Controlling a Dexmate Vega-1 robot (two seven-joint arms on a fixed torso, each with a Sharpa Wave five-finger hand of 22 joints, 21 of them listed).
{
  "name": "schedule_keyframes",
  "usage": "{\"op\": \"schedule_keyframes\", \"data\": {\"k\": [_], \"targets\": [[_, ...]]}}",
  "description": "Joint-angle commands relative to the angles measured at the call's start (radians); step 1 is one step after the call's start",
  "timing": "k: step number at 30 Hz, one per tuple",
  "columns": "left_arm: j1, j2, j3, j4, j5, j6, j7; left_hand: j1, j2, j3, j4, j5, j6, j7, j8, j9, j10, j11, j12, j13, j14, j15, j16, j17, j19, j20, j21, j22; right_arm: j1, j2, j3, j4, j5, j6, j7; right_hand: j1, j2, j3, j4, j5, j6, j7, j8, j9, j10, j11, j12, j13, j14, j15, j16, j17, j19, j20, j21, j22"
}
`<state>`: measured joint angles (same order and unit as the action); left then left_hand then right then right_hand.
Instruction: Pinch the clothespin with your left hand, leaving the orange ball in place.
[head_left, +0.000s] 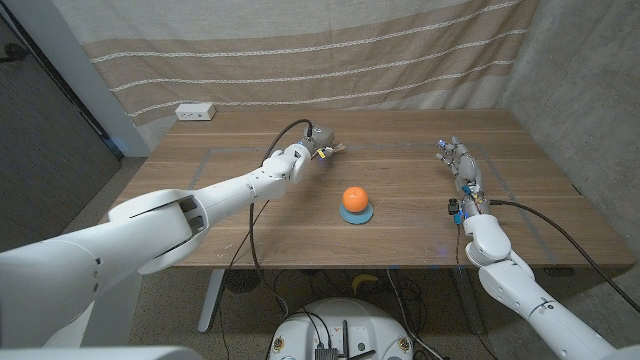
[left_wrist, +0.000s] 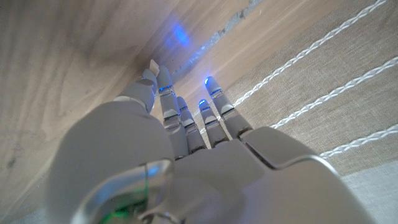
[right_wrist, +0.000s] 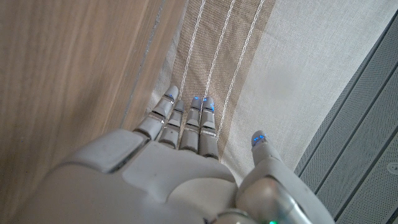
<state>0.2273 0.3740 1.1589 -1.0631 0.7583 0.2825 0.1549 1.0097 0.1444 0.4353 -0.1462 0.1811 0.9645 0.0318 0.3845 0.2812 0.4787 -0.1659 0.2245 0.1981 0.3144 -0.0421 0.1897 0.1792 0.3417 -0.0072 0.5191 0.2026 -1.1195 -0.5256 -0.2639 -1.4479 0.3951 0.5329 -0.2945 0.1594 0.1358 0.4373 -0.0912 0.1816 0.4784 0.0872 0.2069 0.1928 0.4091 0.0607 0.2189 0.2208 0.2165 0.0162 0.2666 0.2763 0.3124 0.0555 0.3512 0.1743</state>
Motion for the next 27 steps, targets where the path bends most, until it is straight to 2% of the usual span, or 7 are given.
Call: {"op": "schedule_keyframes", "data": {"k": [1, 7, 18, 27], "targets": [[0.022, 0.018, -0.032, -0.047, 0.001, 0.020, 0.125, 0.018, 0.034, 0.015, 0.003, 0.007, 0.011, -0.020, 0.036, 0.069, 0.012, -0.002, -0.003, 0.002, 0.010, -0.082, 0.006, 0.004, 0.002, -0.007, 0.007, 0.005, -0.013, 0.001, 0.005, -0.015, -0.006, 0.006, -0.004, -0.009, 0.007, -0.007, 0.000, 0.001, 0.007, -0.002, -0.001, 0.005, 0.012, 0.001, 0.001, 0.003, 0.009, 0.000, 0.004, 0.005, 0.008, -0.005, -0.004, 0.004], [0.041, 0.033, -0.059, -0.084, -0.024, 0.005, 0.131, 0.016, 0.035, 0.019, 0.003, 0.007, 0.007, -0.021, 0.044, 0.082, 0.019, -0.001, -0.002, 0.003, 0.014, -0.084, 0.006, 0.004, 0.001, -0.007, 0.010, 0.005, -0.017, -0.001, 0.007, -0.021, -0.009, 0.004, -0.005, -0.010, 0.007, -0.007, 0.000, 0.001, 0.006, -0.002, -0.001, 0.005, 0.012, 0.001, 0.001, 0.003, 0.009, -0.001, 0.004, 0.005, 0.009, -0.005, -0.005, 0.004], [0.105, 0.074, -0.144, -0.201, -0.087, -0.019, 0.164, 0.011, 0.031, 0.028, 0.003, 0.007, 0.001, -0.021, 0.063, 0.110, 0.031, -0.007, -0.001, 0.004, 0.020, -0.086, 0.006, 0.003, 0.000, -0.008, 0.016, 0.006, -0.018, -0.003, 0.007, -0.024, -0.012, 0.005, 0.000, -0.010, 0.007, -0.007, -0.001, 0.001, 0.006, -0.001, -0.002, 0.005, 0.011, -0.001, 0.000, 0.003, 0.009, -0.002, 0.004, 0.005, 0.010, -0.007, -0.009, 0.004], [0.164, 0.106, -0.215, -0.291, -0.153, -0.015, 0.144, 0.007, 0.031, 0.032, 0.003, 0.007, -0.004, -0.020, 0.073, 0.126, 0.035, -0.006, -0.002, 0.005, 0.021, -0.086, 0.005, 0.003, -0.002, -0.008, 0.019, 0.007, -0.014, -0.003, 0.004, -0.021, -0.008, 0.002, 0.006, -0.011, 0.007, -0.007, -0.001, 0.001, 0.006, -0.001, -0.001, 0.005, 0.011, 0.000, 0.000, 0.003, 0.008, -0.002, 0.003, 0.005, 0.011, -0.008, -0.011, 0.004]]}}
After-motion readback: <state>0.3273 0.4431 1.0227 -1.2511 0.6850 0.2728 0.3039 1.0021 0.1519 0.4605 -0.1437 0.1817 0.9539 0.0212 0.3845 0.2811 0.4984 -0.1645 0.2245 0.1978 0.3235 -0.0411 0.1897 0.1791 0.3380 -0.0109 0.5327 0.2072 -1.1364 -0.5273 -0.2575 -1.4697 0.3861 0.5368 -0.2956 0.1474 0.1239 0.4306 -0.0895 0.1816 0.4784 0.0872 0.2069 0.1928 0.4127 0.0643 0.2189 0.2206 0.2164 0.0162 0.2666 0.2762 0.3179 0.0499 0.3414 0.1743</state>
